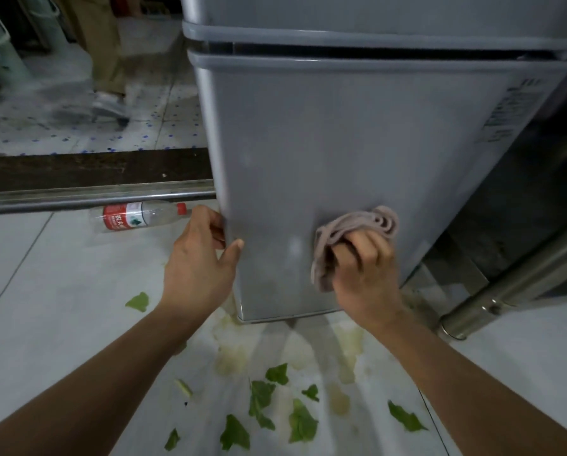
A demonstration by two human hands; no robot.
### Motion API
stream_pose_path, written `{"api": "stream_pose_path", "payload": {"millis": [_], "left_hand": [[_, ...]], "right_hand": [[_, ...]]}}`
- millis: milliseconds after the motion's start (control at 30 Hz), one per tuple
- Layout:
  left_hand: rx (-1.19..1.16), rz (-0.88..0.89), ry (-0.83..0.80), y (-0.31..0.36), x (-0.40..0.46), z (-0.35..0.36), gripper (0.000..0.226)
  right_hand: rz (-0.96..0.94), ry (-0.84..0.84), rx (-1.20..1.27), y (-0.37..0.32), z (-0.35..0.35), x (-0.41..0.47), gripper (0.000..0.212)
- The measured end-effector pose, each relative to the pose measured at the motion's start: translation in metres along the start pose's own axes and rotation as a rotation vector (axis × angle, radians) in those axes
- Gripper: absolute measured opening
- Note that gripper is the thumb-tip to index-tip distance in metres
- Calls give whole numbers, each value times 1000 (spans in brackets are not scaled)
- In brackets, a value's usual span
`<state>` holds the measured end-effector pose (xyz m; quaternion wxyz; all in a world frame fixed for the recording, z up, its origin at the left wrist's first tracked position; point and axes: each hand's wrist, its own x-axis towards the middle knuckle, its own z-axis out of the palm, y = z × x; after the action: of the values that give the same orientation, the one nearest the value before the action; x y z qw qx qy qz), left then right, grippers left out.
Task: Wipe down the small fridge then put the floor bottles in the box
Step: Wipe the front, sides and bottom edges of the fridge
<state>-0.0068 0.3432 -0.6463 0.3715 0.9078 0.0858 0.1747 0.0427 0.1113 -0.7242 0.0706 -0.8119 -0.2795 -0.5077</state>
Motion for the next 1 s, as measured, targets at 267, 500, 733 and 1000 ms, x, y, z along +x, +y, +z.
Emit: {"api": "stream_pose_path", "payload": {"millis": [267,500,733,1000], "left_hand": [[21,-8,-6,2,0,0,29],[38,25,26,0,-3,1,27],[32,21,19,0,-3,1,27],[-2,-23,36,0,-3,4,27]], "right_hand": [[34,11,-69,24,-15,13,37],[511,97,-156,23,-15,20,26],[861,-215,-24,13,-12,-15,49],[944,266,216,60,-22,23,39]]}}
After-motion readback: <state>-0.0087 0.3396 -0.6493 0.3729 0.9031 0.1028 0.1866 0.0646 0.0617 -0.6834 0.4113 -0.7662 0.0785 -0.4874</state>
